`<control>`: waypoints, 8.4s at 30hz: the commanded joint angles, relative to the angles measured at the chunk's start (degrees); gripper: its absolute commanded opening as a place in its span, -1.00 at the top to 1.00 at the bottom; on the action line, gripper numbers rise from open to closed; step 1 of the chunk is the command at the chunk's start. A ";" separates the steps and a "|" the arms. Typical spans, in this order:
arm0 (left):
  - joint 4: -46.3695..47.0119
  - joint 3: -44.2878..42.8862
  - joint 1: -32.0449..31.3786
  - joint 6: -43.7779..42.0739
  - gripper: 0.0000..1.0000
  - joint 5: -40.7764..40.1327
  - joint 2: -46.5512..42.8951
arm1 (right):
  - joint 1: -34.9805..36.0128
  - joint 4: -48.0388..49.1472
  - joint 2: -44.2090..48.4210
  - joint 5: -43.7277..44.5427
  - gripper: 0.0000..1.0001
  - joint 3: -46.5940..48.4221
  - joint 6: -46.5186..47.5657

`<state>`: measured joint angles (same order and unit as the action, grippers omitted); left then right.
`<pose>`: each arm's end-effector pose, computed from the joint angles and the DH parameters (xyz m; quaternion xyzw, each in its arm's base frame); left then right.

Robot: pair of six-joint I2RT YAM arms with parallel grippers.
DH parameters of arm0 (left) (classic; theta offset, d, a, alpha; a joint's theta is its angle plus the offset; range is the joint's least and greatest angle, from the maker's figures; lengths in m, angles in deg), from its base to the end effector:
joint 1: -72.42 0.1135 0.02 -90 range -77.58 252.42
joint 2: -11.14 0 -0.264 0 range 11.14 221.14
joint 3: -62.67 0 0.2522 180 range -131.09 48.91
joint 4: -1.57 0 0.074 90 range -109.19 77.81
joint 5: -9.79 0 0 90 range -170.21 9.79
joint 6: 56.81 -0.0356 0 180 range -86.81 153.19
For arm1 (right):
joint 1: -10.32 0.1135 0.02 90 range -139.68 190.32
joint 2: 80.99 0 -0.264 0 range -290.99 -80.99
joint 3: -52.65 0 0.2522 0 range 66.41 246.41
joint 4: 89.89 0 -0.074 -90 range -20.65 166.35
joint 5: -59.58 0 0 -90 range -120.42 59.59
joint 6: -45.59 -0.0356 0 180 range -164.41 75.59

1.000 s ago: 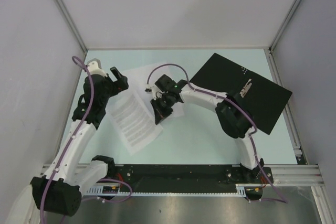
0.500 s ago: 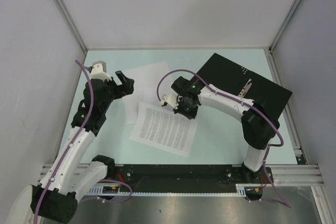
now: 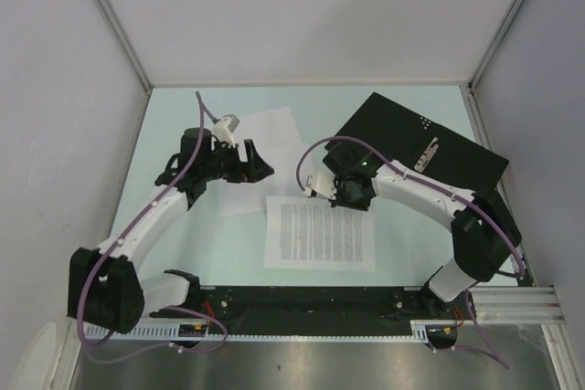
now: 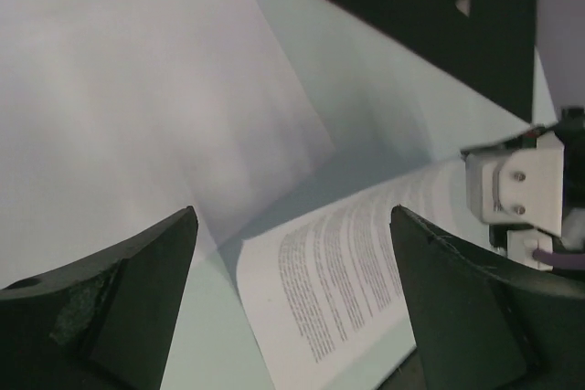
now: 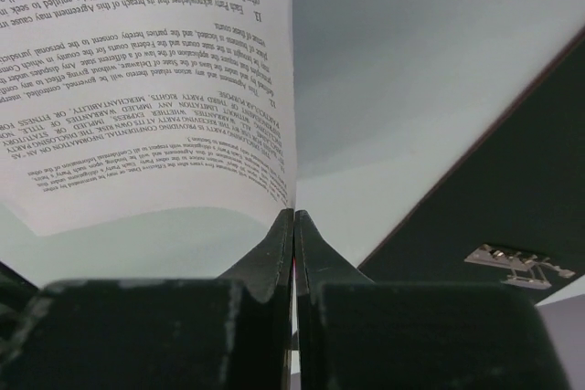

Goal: Put the files into the folder

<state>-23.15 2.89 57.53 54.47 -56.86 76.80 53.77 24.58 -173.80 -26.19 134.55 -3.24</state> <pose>0.2417 -0.0789 0.2739 0.0527 0.8549 -0.3177 0.4067 0.2241 0.2087 0.2230 -0.6648 0.7368 -0.0343 0.1187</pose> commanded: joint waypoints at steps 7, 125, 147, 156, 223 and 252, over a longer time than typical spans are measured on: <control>-5.80 -14.35 -6.80 -15.55 -0.85 25.95 16.84 | -5.56 3.87 9.57 -8.96 1.00 -3.19 11.12; 25.81 -9.18 -12.61 52.11 1.00 8.11 -0.63 | -15.05 142.45 11.36 -25.85 -0.87 -53.82 -114.11; 28.45 -6.36 -12.61 48.24 1.00 10.22 3.85 | -24.79 142.29 18.37 -32.44 -0.01 -53.37 -116.57; 23.55 -13.20 -13.67 36.71 0.55 9.97 12.37 | -34.28 134.68 20.21 -40.17 1.00 -52.23 -116.23; 11.49 -67.27 -25.45 27.68 -0.42 -9.38 77.68 | -81.24 56.79 0.09 -31.30 1.00 -16.38 -44.16; 11.93 -67.45 -25.36 27.42 -0.51 -9.29 77.15 | -79.65 52.12 -1.58 -32.45 0.93 -14.26 -47.14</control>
<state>-11.04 -62.11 31.93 82.29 -66.50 153.98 -26.43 76.58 -174.65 -58.88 118.51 -50.39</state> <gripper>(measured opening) 0.728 0.008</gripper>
